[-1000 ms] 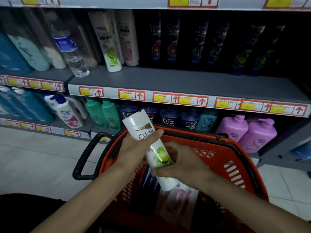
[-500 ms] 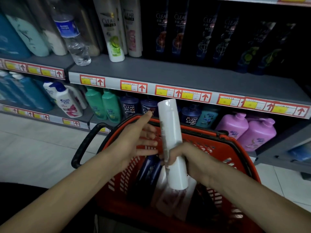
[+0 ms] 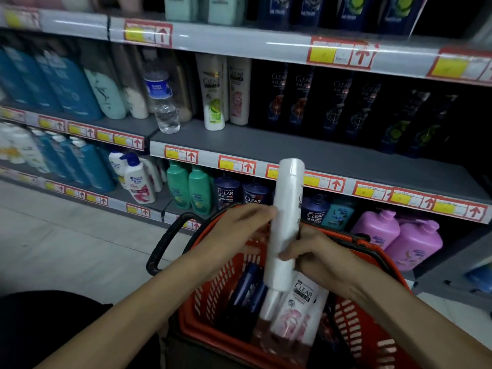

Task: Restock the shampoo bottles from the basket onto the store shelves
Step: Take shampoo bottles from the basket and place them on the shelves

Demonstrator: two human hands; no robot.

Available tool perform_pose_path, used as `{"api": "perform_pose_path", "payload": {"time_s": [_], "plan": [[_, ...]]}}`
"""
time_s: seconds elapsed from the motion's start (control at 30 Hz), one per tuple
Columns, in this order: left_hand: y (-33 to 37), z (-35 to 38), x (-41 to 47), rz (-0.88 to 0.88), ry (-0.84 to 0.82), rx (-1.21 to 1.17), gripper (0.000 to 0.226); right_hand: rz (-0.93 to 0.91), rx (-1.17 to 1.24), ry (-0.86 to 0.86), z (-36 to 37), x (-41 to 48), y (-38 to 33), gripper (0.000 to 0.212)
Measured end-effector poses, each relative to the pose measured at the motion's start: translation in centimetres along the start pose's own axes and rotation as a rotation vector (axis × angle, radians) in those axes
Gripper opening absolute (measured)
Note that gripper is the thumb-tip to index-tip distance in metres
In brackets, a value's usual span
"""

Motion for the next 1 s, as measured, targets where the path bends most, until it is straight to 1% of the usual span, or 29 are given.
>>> {"api": "perform_pose_path", "payload": {"time_s": [0.1,0.2,0.27,0.37,0.47,0.6,0.7,0.77,0.9,1.0], "plan": [[0.9,-0.3,-0.6,0.072,0.010,0.063,0.026,0.000,-0.176,0.057,0.4,0.1,-1.0,0.066],[1.4,-1.3,-0.8,0.139,0.062,0.111,0.028,-0.033,-0.336,0.144,1.0,0.7,-1.7,0.072],[1.8,-2.3,-0.9,0.193,0.104,0.062,0.027,-0.082,-0.404,0.256,2.0,1.4,-2.6,0.071],[2.2,-3.8,-0.7,0.226,0.173,-0.055,0.026,-0.186,-0.481,0.419,3.6,2.7,-4.2,0.068],[2.4,-5.3,-0.3,0.237,0.231,-0.171,0.023,-0.267,-0.543,0.476,5.0,4.3,-5.1,0.069],[2.9,-6.8,-0.2,0.221,0.271,-0.320,0.021,-0.332,-0.576,0.455,6.2,6.1,-5.9,0.065],[3.1,-8.0,-0.1,0.218,0.326,-0.404,0.022,-0.323,-0.514,0.404,6.0,7.1,-6.1,0.061],[3.4,-8.8,0.1,0.228,0.352,-0.424,0.023,-0.294,-0.450,0.367,6.0,7.8,-6.2,0.056],[4.0,-10.6,0.5,0.245,0.399,-0.424,0.024,-0.219,-0.383,0.288,6.9,9.7,-6.5,0.035],[4.5,-12.5,1.4,0.252,0.439,-0.396,0.015,-0.231,-0.395,0.268,7.1,11.9,-6.9,0.027]]}}
Point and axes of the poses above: each hand's wrist, its own x-axis towards the middle knuckle, its own z-axis out of the palm, y = z × x, the point moved 4 cm from there along x, towards the middle knuckle, and after that the axes turned 12 degrees about -y, right-handed, at the moved point
